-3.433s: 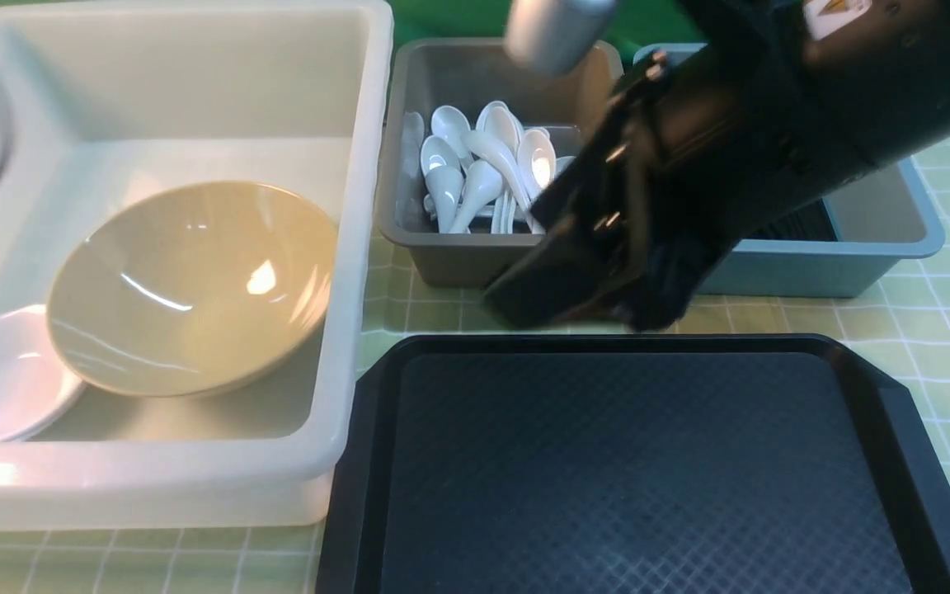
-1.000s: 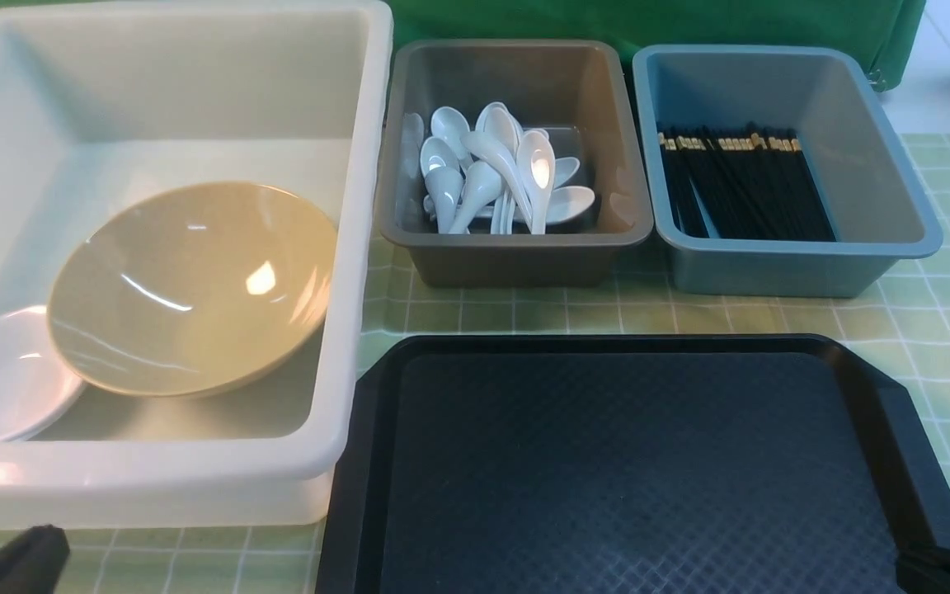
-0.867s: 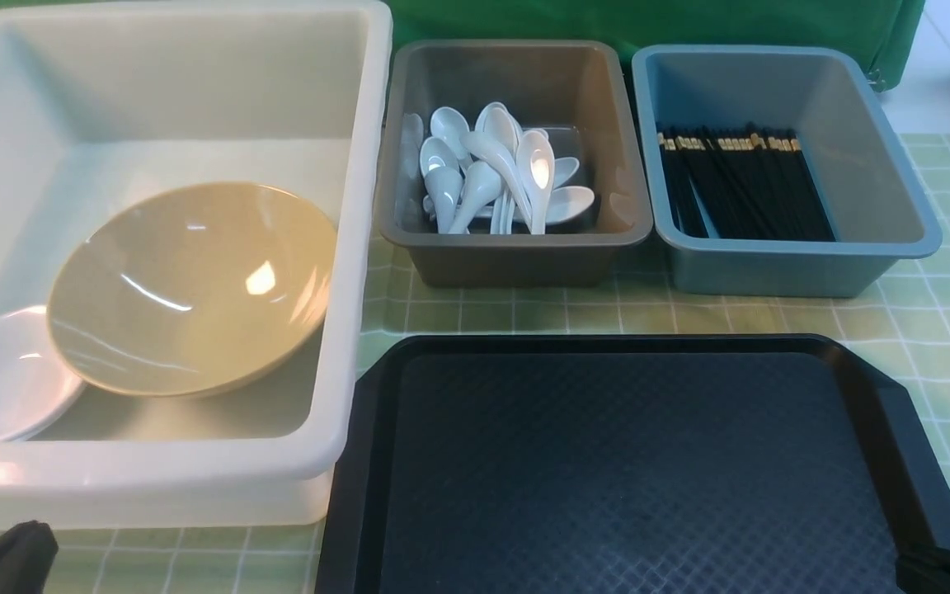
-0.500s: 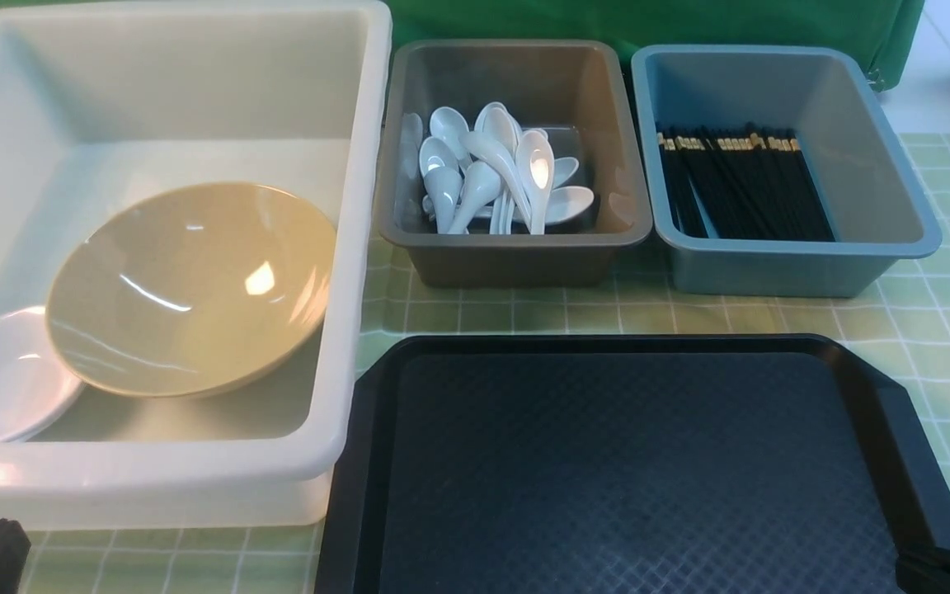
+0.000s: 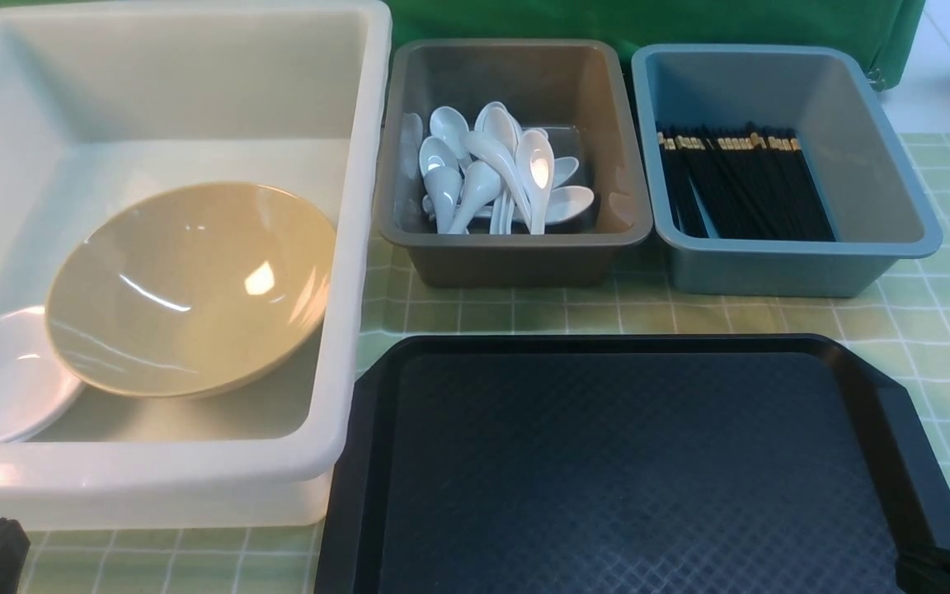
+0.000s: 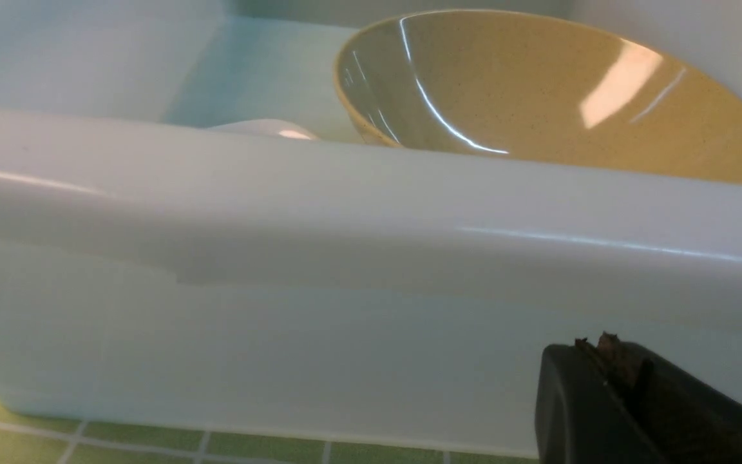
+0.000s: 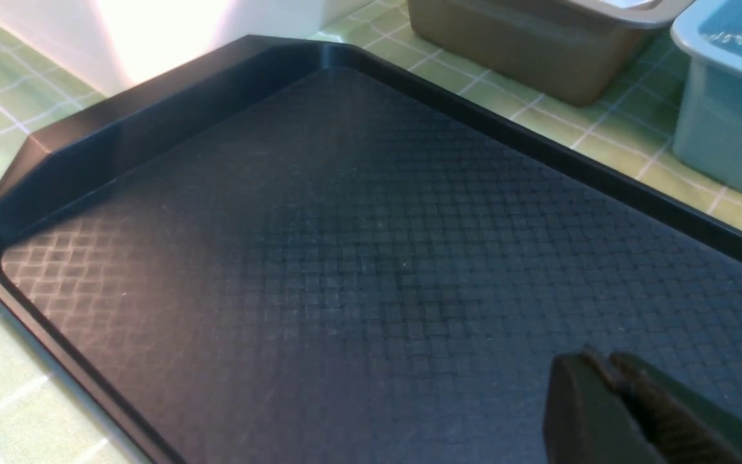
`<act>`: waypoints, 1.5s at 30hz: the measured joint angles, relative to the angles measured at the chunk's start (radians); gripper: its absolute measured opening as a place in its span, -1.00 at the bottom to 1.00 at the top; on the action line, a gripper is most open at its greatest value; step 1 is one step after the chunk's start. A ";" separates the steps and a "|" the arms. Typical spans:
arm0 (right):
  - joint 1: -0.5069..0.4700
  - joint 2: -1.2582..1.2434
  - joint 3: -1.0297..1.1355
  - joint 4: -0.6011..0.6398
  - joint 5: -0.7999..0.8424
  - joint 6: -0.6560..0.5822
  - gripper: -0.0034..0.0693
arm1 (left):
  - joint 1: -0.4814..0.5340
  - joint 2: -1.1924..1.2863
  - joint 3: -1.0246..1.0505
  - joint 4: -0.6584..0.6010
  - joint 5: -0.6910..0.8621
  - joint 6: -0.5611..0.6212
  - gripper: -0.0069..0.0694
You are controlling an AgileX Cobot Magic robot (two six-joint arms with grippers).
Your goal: On green table put chopsticks spoon bowls plates into blue grey white boxes.
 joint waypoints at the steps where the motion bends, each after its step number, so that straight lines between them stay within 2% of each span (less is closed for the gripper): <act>1: 0.000 0.000 0.000 0.000 0.000 0.000 -0.78 | 0.000 0.000 0.000 0.000 0.000 0.000 -0.82; 4: -0.016 -0.010 0.000 0.000 0.003 0.000 -0.78 | 0.000 0.000 0.000 0.000 -0.001 0.000 -0.82; 8: -0.167 -0.071 0.000 -0.014 0.017 -0.054 -0.78 | 0.000 0.000 0.001 0.000 -0.004 0.000 -0.82; 10: -0.207 -0.086 0.000 -0.020 0.020 -0.086 -0.78 | 0.000 0.000 0.001 0.000 -0.004 0.000 -0.82; 11: -0.283 -0.115 0.003 -0.022 0.022 -0.118 -0.78 | 0.000 0.000 0.001 0.000 -0.004 0.000 -0.82; 12: -0.311 -0.127 0.011 -0.022 0.021 -0.125 -0.78 | 0.000 0.000 0.001 0.000 -0.004 0.000 -0.82; 13: -0.319 -0.130 0.014 -0.022 0.020 -0.126 -0.78 | 0.000 0.000 0.001 0.000 -0.004 0.000 -0.82; 17: -0.460 -0.224 0.133 -0.027 0.014 -0.107 -0.78 | 0.000 0.000 0.001 0.000 -0.005 0.000 -0.82; 21: -0.514 -0.311 0.184 -0.077 -0.004 -0.091 -0.78 | 0.000 0.000 0.001 0.000 -0.007 0.000 -0.82; 28: -0.541 -0.317 0.181 -0.155 0.018 0.017 -0.78 | 0.000 0.000 0.001 0.000 -0.007 0.000 -0.82; 31: -0.541 -0.317 0.181 -0.160 0.018 0.115 -0.78 | 0.000 0.000 0.002 0.000 -0.007 0.000 -0.82; 39: -0.580 -0.317 0.180 -0.198 0.021 0.192 -0.78 | 0.000 0.000 0.002 0.000 -0.007 0.000 -0.82; 45: -0.502 -0.317 0.179 -0.241 0.028 0.225 -0.78 | 0.000 0.000 0.002 0.000 -0.008 0.000 -0.82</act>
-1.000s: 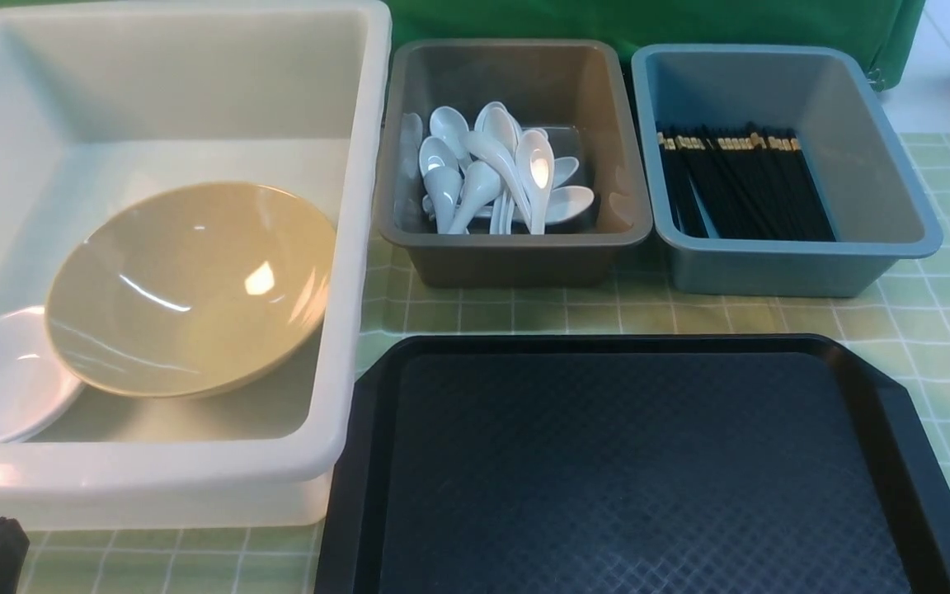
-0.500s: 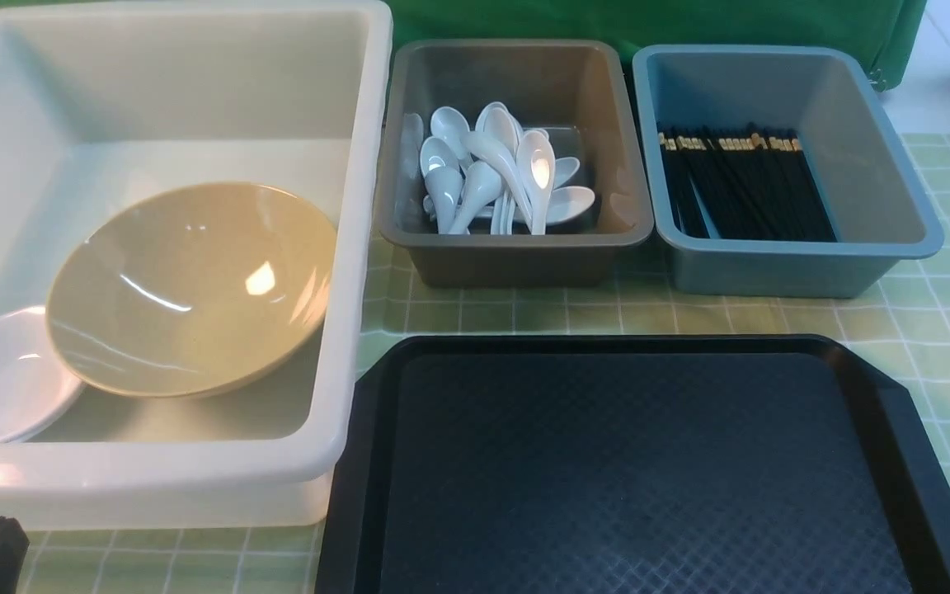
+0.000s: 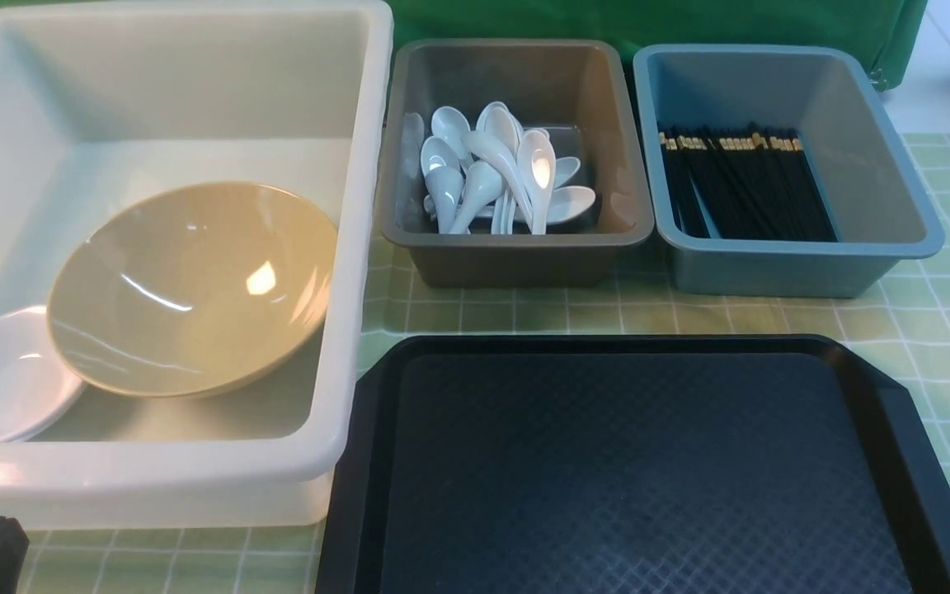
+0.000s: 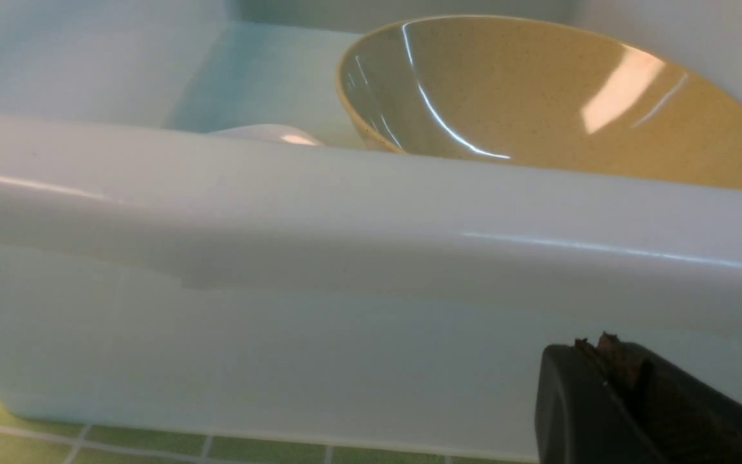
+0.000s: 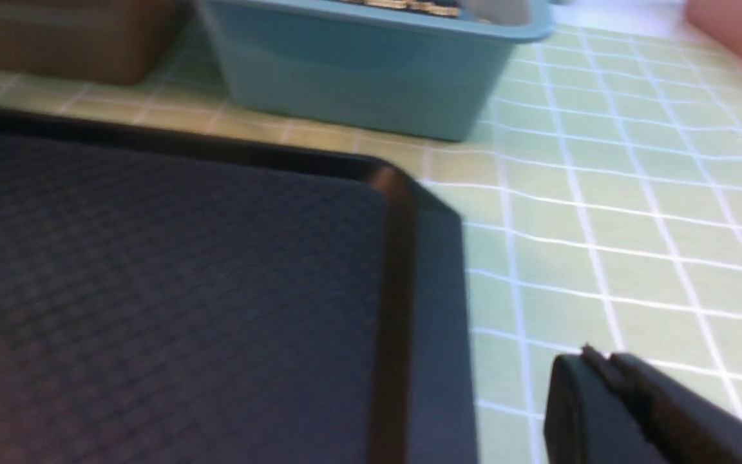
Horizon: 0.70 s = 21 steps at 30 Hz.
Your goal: On green table put chopsticks spoon bowls plates into blue grey white boxes.
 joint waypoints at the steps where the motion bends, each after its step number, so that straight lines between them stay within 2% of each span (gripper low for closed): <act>1: 0.014 0.000 0.000 -0.016 0.001 0.018 -0.78 | 0.000 0.000 0.000 0.000 0.000 0.000 -0.82; 7: 0.043 0.000 -0.001 -0.092 0.001 0.087 -0.78 | 0.000 0.000 0.000 0.000 -0.002 0.000 -0.82; 15: 0.141 0.000 -0.001 -0.100 0.001 0.104 -0.78 | 0.000 0.000 0.000 0.000 -0.002 0.000 -0.82; 21: 0.150 0.000 -0.001 -0.100 0.001 0.116 -0.77 | 0.000 0.000 0.001 0.000 -0.003 0.000 -0.82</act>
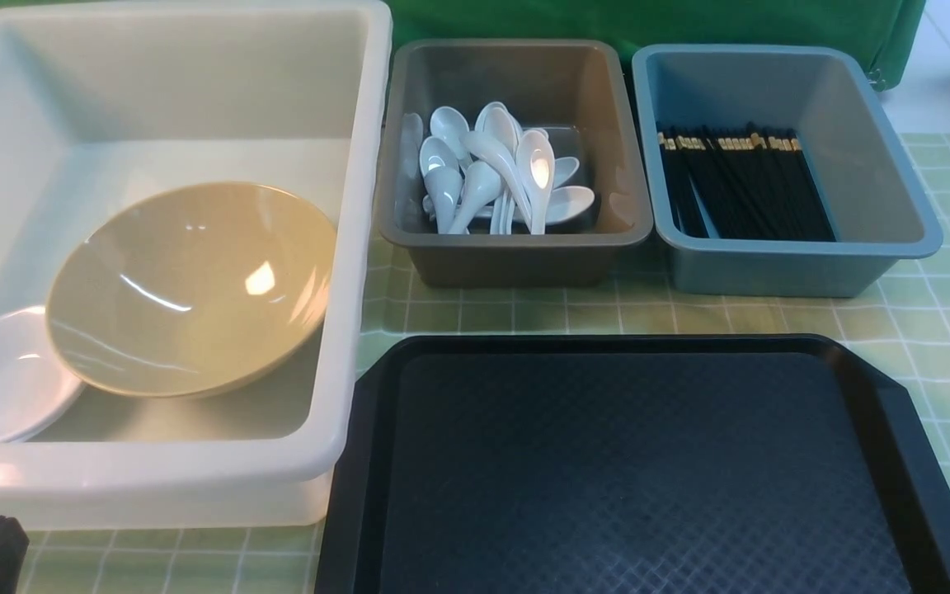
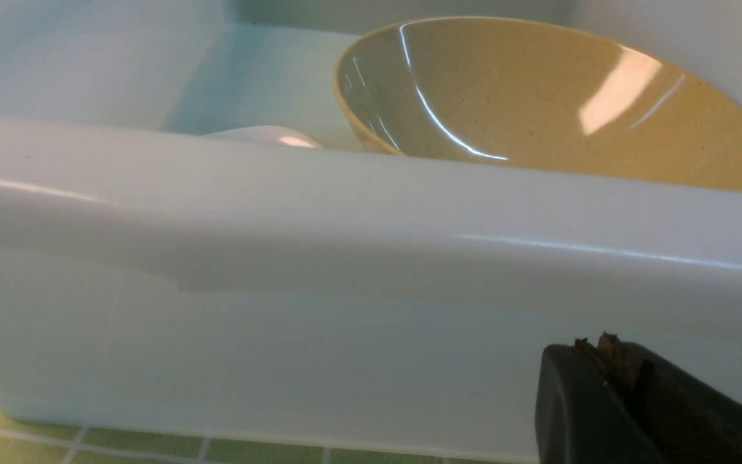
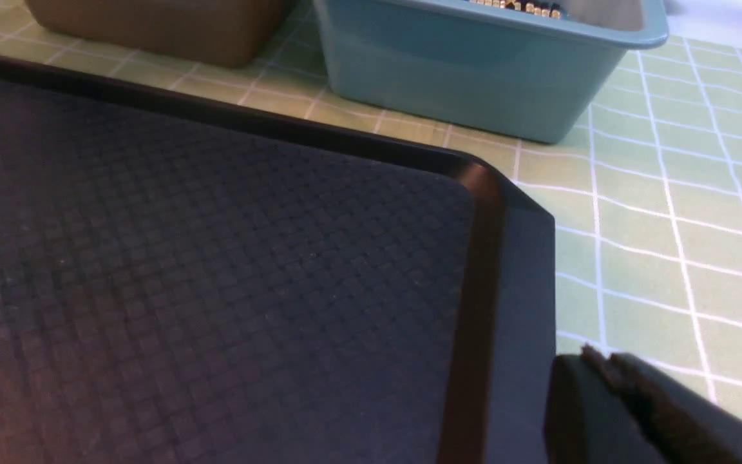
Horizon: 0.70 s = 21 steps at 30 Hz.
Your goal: On green table put chopsticks spoon bowls plates into blue grey white boxes.
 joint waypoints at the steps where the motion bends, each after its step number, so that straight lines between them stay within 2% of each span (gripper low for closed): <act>1: 0.001 0.000 0.000 0.000 0.000 0.000 -0.77 | 0.000 0.000 0.000 0.000 0.000 0.000 -0.82; 21: 0.001 0.000 0.000 0.000 0.000 0.000 -0.75 | 0.000 0.000 0.000 0.000 -0.001 0.000 -0.82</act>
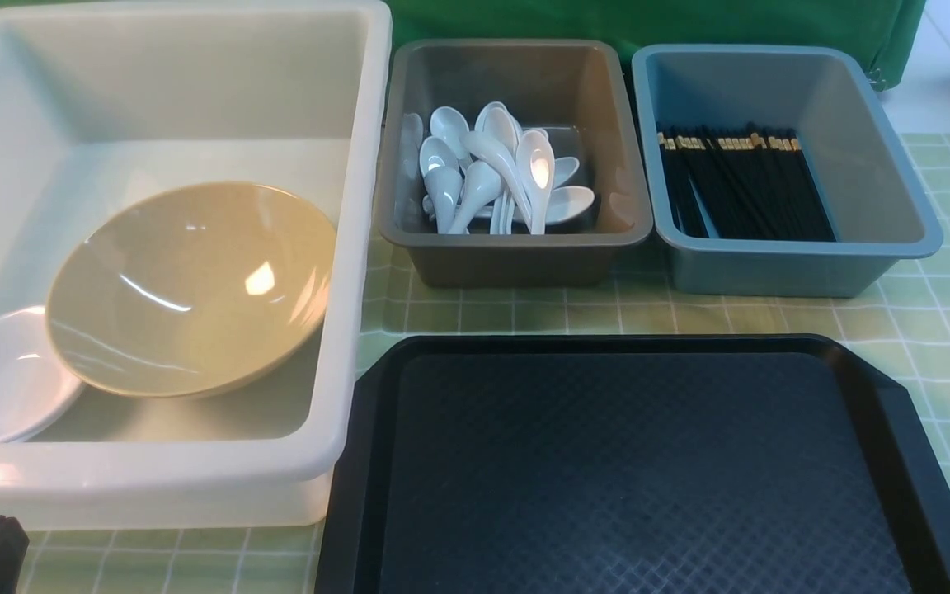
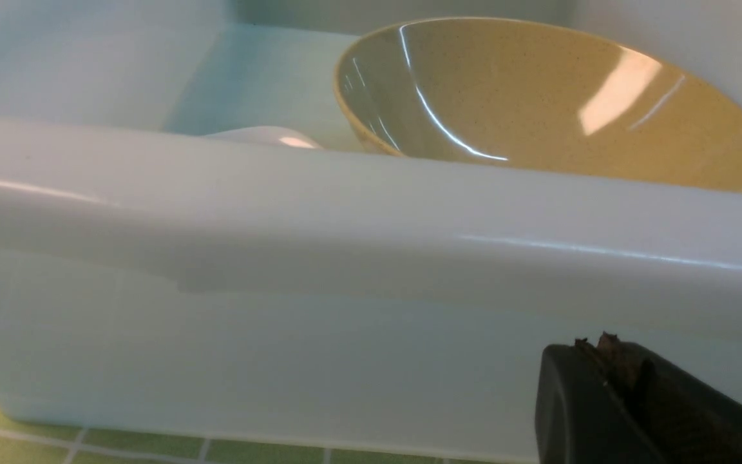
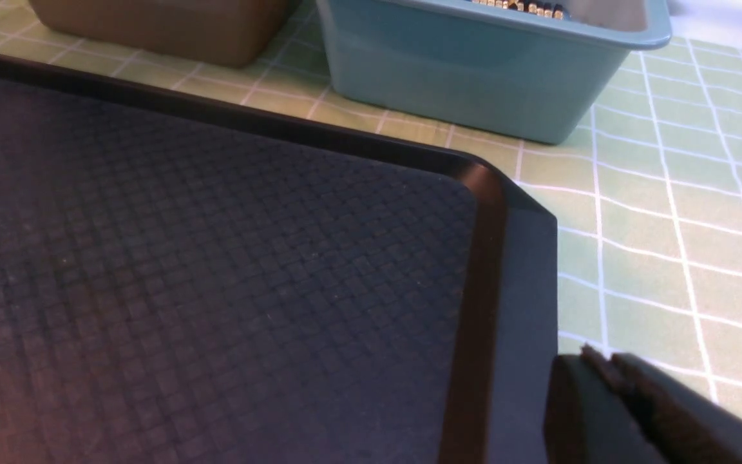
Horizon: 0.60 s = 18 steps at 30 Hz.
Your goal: On green table put chopsticks spoon bowls plates into blue grey white boxes.
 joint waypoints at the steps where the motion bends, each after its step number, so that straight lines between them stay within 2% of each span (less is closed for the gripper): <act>1: 0.000 0.000 0.000 0.000 -0.001 0.000 -0.75 | 0.000 0.000 0.000 0.000 0.000 -0.001 -0.82; 18: 0.000 0.000 0.000 0.000 -0.001 0.000 -0.70 | -0.019 0.000 0.000 0.000 -0.002 -0.005 -0.82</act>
